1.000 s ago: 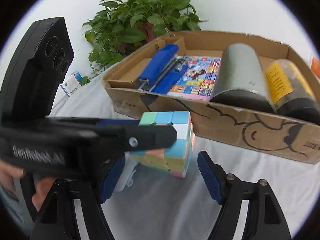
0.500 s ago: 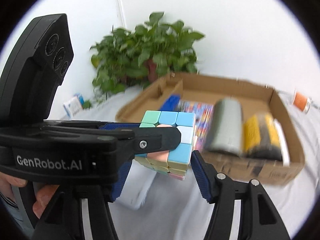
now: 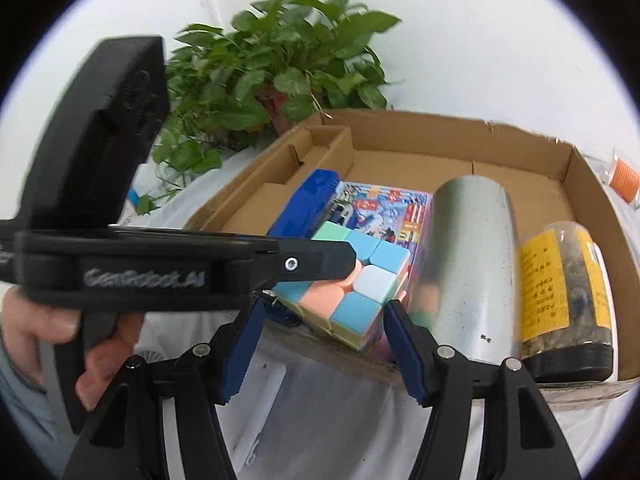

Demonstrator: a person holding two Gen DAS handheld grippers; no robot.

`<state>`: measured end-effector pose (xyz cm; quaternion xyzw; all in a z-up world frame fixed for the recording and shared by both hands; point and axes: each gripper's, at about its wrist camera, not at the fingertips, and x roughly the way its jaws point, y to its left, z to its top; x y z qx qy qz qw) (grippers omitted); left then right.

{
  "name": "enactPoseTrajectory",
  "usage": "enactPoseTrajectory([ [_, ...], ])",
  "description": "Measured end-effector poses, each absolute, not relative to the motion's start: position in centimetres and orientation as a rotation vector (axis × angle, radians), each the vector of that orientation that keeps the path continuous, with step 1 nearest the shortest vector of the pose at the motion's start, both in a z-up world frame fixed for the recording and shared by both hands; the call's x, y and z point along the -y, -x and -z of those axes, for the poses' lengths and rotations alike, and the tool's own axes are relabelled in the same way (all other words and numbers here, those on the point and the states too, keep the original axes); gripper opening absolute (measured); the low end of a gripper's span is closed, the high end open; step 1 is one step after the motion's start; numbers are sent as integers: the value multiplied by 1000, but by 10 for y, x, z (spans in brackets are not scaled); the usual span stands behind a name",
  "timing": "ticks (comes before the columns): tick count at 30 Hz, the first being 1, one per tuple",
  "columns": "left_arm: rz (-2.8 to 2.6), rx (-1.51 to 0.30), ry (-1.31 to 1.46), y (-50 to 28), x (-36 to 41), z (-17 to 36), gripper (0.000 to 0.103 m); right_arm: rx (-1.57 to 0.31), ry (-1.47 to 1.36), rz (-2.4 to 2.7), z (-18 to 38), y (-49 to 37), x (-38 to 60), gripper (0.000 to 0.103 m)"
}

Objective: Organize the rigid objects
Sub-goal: 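Grasp the pastel Rubik's cube with the left tool and set it in the box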

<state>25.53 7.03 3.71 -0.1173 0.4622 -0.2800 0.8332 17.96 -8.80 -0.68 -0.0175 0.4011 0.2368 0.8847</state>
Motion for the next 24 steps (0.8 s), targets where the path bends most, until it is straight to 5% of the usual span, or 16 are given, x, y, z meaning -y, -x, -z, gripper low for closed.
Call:
enactPoseTrajectory([
  [6,557,-993,309,-249,-85,-35,25,-820,70,-477,1,-180,87,46],
  [16,570,-1046,365,-239,-76,-25,27,-836,75,-456,-7,-172,91,48],
  [19,539,-1029,309,-225,-74,-32,29,-815,106,-466,-10,-155,93,59],
  [24,433,-844,263,-171,-105,-69,74,-822,70,-485,-9,-119,101,79],
])
